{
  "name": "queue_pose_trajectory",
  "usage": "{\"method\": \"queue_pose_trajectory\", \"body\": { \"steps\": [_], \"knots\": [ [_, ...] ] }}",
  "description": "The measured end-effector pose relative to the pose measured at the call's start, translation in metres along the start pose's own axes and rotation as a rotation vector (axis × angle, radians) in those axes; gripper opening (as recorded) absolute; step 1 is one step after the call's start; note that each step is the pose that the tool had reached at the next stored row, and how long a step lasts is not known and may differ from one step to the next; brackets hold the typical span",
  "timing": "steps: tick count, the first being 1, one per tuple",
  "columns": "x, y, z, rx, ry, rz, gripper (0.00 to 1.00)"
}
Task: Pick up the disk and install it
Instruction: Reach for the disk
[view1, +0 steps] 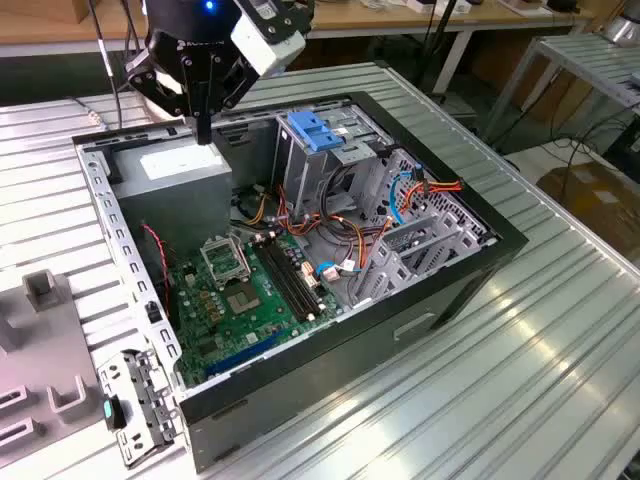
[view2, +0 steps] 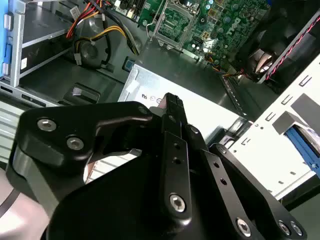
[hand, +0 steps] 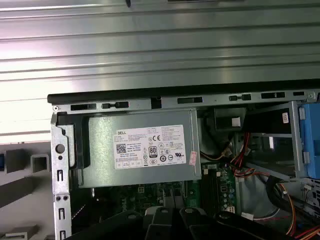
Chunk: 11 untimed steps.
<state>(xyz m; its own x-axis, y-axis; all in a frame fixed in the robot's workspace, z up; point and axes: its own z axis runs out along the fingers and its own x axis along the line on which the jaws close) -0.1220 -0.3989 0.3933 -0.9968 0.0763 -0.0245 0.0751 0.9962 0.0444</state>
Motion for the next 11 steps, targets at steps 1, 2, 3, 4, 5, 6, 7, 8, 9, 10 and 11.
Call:
{"method": "queue_pose_trajectory", "body": {
  "steps": [1,2,3,4,5,6,7,8,9,10,11],
  "knots": [
    [0.0,0.0,0.0,0.0,0.0,0.0,0.11],
    [0.0,0.0,0.0,0.0,0.0,0.0,0.11],
    [0.0,0.0,0.0,0.0,0.0,0.0,0.11],
    [0.0,0.0,0.0,0.0,0.0,0.0,0.11],
    [0.0,0.0,0.0,0.0,0.0,0.0,0.11],
    [0.0,0.0,0.0,0.0,0.0,0.0,0.11],
    [0.0,0.0,0.0,0.0,0.0,0.0,0.11],
    [0.0,0.0,0.0,0.0,0.0,0.0,0.11],
    [0.0,0.0,0.0,-0.0001,0.0,0.0,0.11],
    [0.0,0.0,0.0,0.0,0.0,0.0,0.11],
    [0.0,0.0,0.0,0.0,0.0,0.0,0.11]
  ]
}}
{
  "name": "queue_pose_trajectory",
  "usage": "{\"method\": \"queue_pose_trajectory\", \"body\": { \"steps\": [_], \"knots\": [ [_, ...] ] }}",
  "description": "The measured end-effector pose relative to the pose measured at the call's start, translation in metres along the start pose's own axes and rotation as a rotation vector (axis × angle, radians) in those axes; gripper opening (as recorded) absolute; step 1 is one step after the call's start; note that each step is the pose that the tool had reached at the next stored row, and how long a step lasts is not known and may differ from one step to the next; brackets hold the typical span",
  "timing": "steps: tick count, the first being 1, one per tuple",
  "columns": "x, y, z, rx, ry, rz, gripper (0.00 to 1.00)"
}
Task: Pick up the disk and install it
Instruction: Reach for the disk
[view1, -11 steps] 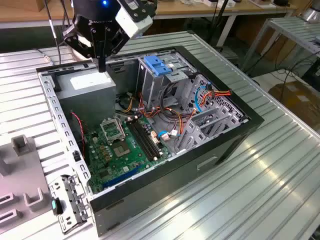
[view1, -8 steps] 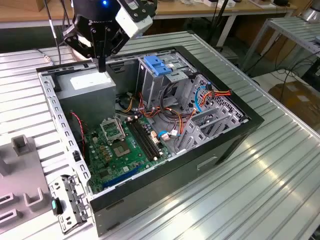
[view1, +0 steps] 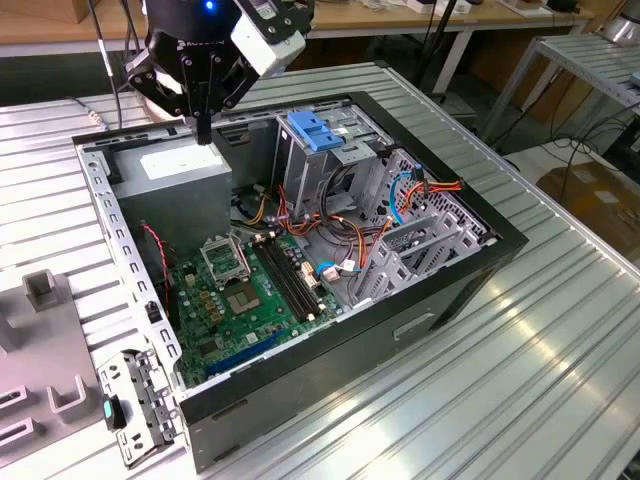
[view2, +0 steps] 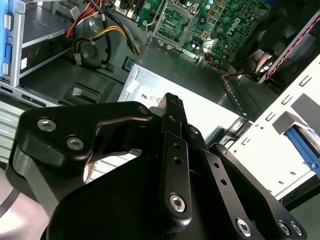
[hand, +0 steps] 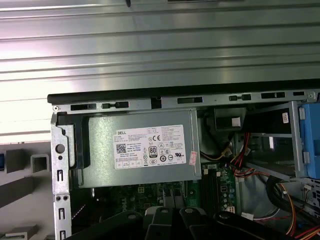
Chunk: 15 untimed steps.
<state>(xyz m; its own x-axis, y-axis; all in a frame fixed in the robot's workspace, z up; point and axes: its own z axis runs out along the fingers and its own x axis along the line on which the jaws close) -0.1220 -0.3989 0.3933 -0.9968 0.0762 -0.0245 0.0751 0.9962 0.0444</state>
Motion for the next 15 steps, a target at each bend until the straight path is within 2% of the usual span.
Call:
{"method": "queue_pose_trajectory", "body": {
  "steps": [4,7,9,15],
  "knots": [
    [0.0031,-0.0003,0.0,0.0,0.0,0.0,0.11],
    [0.0097,-0.0008,0.0,0.0001,0.0001,0.0,0.11],
    [0.0171,-0.0013,0.0005,0.0001,0.0001,0.0,0.11],
    [0.0274,-0.0021,0.0008,0.0001,0.0003,0.0,0.11]
  ]
}}
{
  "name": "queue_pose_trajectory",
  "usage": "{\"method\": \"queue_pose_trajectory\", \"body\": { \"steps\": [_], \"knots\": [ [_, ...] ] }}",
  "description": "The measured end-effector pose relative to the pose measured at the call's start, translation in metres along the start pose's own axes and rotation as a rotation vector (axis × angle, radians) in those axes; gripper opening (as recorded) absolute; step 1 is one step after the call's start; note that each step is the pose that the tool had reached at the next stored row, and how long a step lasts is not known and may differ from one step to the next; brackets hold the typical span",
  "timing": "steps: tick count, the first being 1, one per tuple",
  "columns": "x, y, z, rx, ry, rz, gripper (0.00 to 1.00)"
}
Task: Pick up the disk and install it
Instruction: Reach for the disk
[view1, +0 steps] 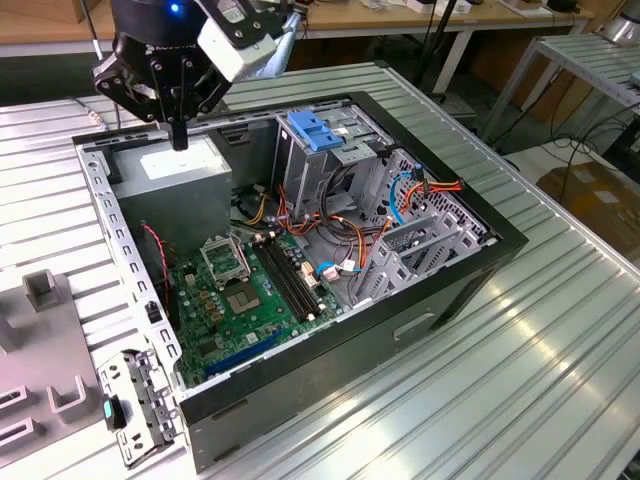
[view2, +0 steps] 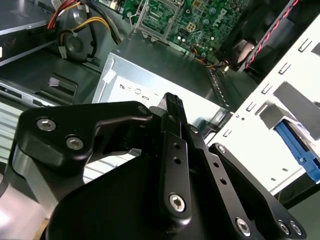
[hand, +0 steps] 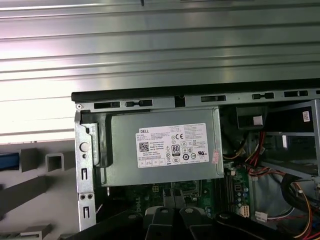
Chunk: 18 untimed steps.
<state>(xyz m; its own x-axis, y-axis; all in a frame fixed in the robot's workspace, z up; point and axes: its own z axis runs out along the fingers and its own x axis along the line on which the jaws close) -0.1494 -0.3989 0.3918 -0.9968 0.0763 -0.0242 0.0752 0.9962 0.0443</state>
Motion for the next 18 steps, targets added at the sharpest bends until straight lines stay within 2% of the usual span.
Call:
{"method": "queue_pose_trajectory", "body": {
  "steps": [3,7,10,18],
  "knots": [
    [0.0103,-0.0008,0.0005,-0.0001,0.0008,0.0,0.11],
    [0.0201,-0.0016,0.0016,0.0009,0.0111,0.001,0.11],
    [0.0301,-0.0024,0.0028,0.0017,0.0226,0.001,0.11],
    [0.0471,-0.0038,0.005,0.0028,0.0412,0.002,0.11]
  ]
}}
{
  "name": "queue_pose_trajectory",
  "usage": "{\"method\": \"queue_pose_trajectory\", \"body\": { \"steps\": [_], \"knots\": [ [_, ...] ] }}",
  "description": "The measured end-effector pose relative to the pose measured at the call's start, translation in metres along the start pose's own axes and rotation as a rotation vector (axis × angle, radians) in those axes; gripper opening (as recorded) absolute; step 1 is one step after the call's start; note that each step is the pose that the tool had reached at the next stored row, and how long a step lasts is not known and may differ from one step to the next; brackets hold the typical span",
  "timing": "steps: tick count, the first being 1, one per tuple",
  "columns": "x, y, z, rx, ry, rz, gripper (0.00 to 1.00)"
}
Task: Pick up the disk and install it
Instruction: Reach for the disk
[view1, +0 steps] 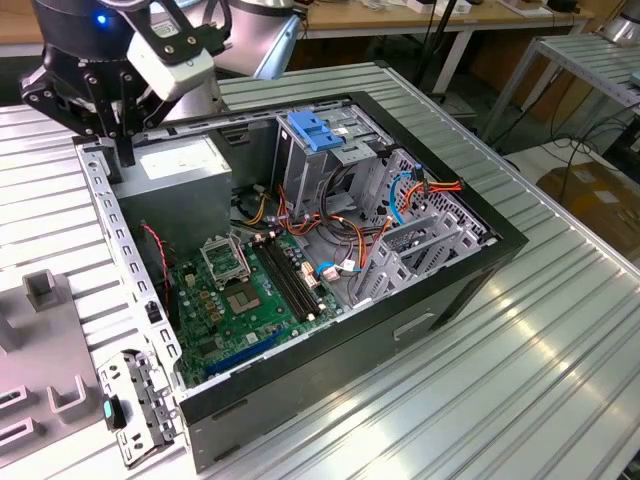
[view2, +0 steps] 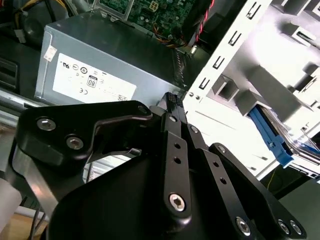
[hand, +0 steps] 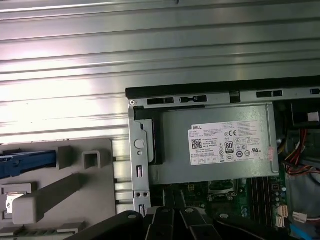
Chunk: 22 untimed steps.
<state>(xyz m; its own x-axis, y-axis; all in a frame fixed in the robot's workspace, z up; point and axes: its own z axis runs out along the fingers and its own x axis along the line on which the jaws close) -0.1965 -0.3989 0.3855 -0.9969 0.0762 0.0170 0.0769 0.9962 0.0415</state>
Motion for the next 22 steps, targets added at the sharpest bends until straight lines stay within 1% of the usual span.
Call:
{"method": "queue_pose_trajectory", "body": {
  "steps": [3,6,8,10,19,22],
  "knots": [
    [0.0045,-0.0004,0.0009,0.001,0.0094,0.0,0.11],
    [0.0096,-0.0009,0.0019,0.0017,0.0171,0.001,0.11],
    [0.0139,-0.0012,0.0029,0.0021,0.0246,0.001,0.11],
    [0.0189,-0.0017,0.004,0.0029,0.0344,0.001,0.11],
    [0.0335,-0.0029,0.0068,0.0045,0.0553,0.002,0.11],
    [0.0419,-0.0036,0.0084,0.0054,0.0677,0.003,0.11]
  ]
}}
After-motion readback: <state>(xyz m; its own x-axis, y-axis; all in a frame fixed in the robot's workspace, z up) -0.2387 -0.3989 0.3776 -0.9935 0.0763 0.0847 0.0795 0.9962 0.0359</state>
